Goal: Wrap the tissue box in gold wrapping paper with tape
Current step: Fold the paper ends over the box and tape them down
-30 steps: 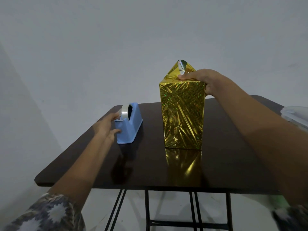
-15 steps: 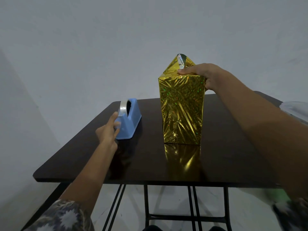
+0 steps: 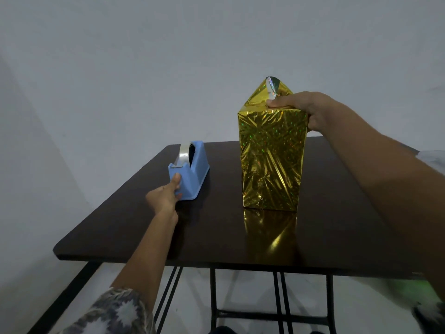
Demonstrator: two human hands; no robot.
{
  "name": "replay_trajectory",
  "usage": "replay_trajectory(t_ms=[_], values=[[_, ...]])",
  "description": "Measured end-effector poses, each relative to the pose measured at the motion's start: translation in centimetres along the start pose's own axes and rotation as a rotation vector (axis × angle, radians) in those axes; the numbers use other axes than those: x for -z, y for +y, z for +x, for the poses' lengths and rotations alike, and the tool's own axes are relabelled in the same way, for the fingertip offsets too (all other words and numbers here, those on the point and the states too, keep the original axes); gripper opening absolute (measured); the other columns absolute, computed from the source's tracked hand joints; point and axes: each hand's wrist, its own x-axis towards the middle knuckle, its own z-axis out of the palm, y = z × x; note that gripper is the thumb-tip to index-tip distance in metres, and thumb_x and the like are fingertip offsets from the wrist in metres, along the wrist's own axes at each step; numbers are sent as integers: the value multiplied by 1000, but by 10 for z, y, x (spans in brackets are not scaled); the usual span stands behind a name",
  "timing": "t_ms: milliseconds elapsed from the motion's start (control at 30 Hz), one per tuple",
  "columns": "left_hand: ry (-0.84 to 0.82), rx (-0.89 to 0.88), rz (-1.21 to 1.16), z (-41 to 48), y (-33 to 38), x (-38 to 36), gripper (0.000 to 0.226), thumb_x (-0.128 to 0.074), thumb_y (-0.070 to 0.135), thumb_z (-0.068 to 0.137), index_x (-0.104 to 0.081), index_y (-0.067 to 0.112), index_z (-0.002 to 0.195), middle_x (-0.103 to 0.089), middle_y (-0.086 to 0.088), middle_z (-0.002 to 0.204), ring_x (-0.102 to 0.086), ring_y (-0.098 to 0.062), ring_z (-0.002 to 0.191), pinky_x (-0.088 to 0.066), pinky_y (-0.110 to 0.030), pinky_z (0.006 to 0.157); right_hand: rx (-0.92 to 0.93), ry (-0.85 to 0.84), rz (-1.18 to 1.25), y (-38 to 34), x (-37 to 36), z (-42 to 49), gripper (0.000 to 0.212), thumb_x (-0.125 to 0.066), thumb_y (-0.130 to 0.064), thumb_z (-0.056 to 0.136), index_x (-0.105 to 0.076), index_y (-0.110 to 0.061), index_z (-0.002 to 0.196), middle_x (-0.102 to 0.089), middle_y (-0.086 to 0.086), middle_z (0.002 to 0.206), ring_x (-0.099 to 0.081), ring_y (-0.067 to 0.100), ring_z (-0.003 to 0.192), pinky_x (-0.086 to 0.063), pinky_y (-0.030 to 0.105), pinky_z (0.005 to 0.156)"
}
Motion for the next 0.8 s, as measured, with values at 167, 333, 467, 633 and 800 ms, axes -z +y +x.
replay_trajectory(t_ms=[167, 333, 467, 633, 800], values=[[-26, -57, -85, -42, 9, 4, 21, -75, 32, 77, -70, 12, 75, -67, 4, 83, -62, -8, 81, -50, -32, 85, 89, 26, 157, 9, 3, 2, 43, -76, -4, 73, -53, 7, 108, -68, 17, 77, -65, 18, 47, -50, 27, 37], [-369, -249, -91, -87, 72, -29, 37, -73, 34, 78, -70, 16, 110, -63, 7, 118, -55, -7, 109, -43, -25, 86, 133, 71, 138, 9, 6, 9, 98, -87, -16, 61, -32, -2, 141, -54, 21, 127, -63, 30, 100, -56, 29, 55], [-616, -252, -116, -118, 109, -68, 32, -74, 23, 78, -67, 21, 109, -47, 11, 142, -36, -8, 133, -26, -32, 111, 151, 104, 142, 12, 5, 12, 104, -89, -18, 58, -30, -5, 143, -51, 19, 133, -59, 32, 110, -56, 36, 74], [-676, -148, -89, -137, 119, -109, 55, -76, 18, 77, -57, 11, 128, -36, 3, 149, -39, -22, 132, -55, -16, 65, 147, 130, 140, 13, 4, 15, 108, -88, -21, 59, -25, -10, 146, -46, 17, 137, -54, 33, 117, -51, 46, 93], [-605, -46, -96, -124, 108, -122, 62, -82, 15, 69, -57, 1, 124, -48, -13, 141, -58, -32, 115, -58, -41, 77, 166, 131, 175, 17, 4, 20, 112, -90, -22, 55, -24, -13, 146, -41, 17, 141, -49, 35, 122, -47, 50, 96]])
